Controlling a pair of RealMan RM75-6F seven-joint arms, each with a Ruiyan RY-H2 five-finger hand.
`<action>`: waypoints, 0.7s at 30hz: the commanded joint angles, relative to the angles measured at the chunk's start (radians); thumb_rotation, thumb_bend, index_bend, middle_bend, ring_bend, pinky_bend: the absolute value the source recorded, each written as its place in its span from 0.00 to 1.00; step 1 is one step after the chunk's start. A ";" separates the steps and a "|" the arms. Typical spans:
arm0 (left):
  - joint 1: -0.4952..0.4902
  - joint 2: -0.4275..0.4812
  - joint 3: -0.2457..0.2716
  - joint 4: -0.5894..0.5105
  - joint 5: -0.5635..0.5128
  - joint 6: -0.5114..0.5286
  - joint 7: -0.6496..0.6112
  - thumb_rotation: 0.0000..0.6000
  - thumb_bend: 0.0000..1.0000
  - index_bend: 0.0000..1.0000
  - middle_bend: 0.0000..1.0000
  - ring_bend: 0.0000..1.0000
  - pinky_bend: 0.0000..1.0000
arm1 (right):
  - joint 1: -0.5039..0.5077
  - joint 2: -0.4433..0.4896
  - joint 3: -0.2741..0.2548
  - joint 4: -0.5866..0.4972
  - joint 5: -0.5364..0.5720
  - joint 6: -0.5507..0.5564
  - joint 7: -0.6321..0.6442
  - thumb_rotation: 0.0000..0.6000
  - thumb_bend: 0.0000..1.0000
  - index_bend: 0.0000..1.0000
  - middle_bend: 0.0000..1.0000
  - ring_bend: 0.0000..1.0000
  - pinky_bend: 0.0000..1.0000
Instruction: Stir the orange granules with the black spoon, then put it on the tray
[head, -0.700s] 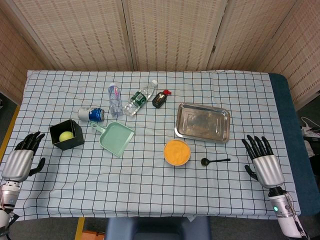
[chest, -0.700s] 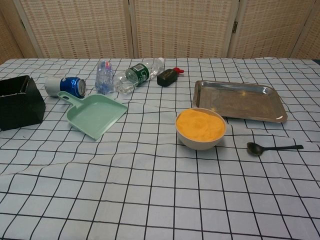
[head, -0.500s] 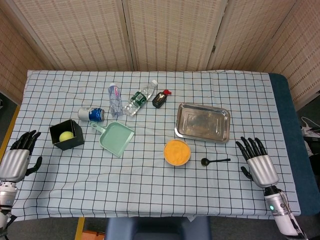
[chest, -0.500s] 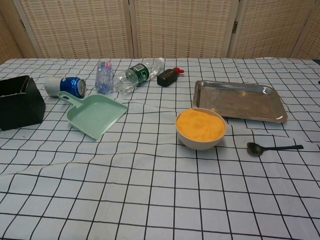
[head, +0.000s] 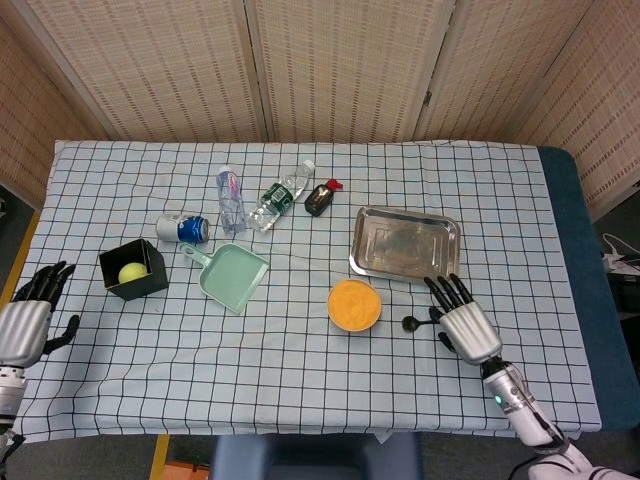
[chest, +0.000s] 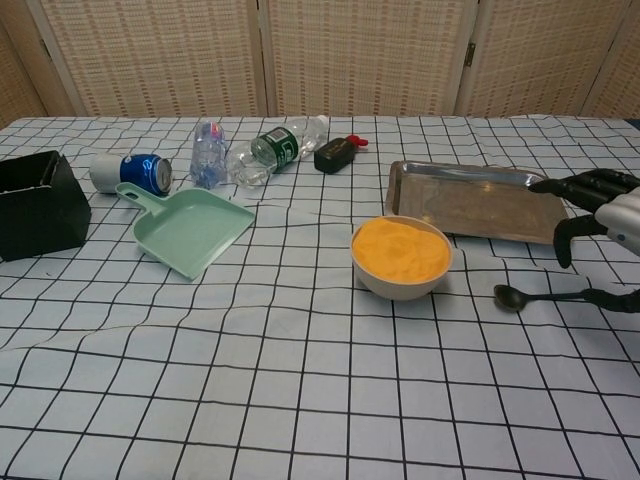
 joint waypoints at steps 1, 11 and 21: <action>0.007 0.008 -0.001 -0.007 -0.005 0.007 -0.003 1.00 0.46 0.00 0.00 0.00 0.18 | 0.016 -0.048 0.016 0.051 0.020 -0.011 0.000 1.00 0.20 0.50 0.00 0.00 0.00; 0.011 0.014 -0.001 -0.007 -0.005 0.003 -0.015 1.00 0.46 0.00 0.00 0.00 0.18 | 0.040 -0.133 0.018 0.180 0.060 -0.054 0.043 1.00 0.20 0.51 0.00 0.00 0.00; 0.007 0.012 -0.003 -0.004 -0.007 -0.005 -0.016 1.00 0.46 0.00 0.00 0.00 0.18 | 0.062 -0.163 0.006 0.224 0.065 -0.079 0.061 1.00 0.22 0.54 0.00 0.00 0.00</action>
